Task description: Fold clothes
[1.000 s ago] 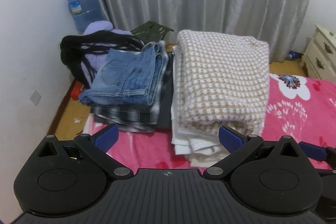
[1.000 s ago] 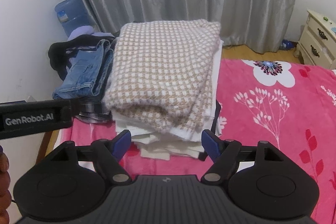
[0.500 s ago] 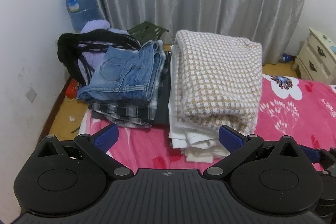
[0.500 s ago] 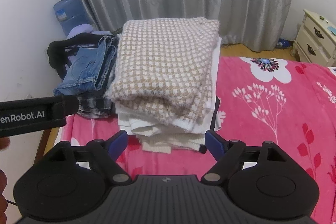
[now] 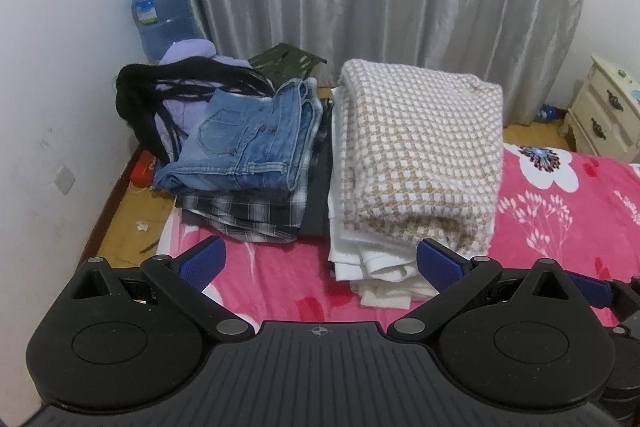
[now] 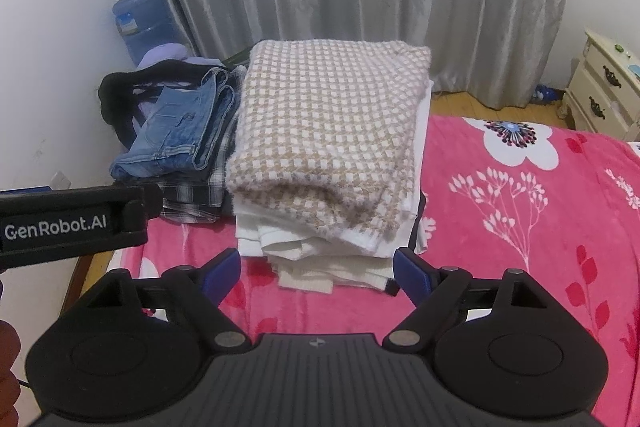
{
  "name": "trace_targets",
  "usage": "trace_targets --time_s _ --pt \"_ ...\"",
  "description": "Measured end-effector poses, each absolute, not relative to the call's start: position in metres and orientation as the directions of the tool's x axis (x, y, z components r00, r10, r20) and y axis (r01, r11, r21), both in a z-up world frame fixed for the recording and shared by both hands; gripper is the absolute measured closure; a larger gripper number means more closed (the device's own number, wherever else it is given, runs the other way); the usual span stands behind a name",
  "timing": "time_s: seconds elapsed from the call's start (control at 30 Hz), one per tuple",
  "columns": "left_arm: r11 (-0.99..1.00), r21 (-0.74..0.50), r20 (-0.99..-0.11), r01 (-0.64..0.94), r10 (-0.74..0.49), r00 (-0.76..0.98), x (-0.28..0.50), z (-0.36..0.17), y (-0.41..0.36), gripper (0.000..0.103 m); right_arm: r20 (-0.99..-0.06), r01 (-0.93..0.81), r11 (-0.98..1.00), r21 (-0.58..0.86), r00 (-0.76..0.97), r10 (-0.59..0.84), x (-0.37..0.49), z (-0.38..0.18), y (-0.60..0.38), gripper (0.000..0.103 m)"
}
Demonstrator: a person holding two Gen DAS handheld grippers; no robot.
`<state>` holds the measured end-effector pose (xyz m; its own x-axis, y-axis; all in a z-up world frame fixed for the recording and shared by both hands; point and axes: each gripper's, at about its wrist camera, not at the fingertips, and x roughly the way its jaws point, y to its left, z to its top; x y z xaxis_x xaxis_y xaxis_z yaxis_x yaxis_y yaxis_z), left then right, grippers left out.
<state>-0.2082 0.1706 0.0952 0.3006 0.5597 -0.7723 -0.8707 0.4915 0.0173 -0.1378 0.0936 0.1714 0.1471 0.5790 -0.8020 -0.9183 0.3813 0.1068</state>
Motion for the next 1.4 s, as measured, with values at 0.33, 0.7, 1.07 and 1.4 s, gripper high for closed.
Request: trace_targets --time_s 0.33,0.7,1.07,1.4 --pt "0.483 -0.001 -0.775 -0.876 0.553 0.306 -0.2124 0.0932 0.1712 0.0 -0.807 -0.917 0.385 0.105 0.147 0.572 -0.1416 0.1686 0.0908 0.016" --pt "0.483 -0.012 -0.779 -0.876 0.544 0.311 -0.2134 0.0935 0.1675 0.0 -0.808 -0.909 0.399 0.116 0.147 0.57 -0.1412 0.1689 0.0884 0.011" --pt "0.479 -0.015 -0.78 -0.878 0.544 0.31 -0.2148 0.0928 0.1676 0.0 -0.814 -0.912 0.396 0.108 0.147 0.562 -0.1436 0.1676 0.0882 0.01" --pt "0.48 -0.018 -0.778 -0.877 0.545 0.314 -0.2153 0.0939 0.1671 0.0 -0.815 -0.913 0.394 0.107 0.147 0.561 -0.1435 0.1674 0.0886 0.01"
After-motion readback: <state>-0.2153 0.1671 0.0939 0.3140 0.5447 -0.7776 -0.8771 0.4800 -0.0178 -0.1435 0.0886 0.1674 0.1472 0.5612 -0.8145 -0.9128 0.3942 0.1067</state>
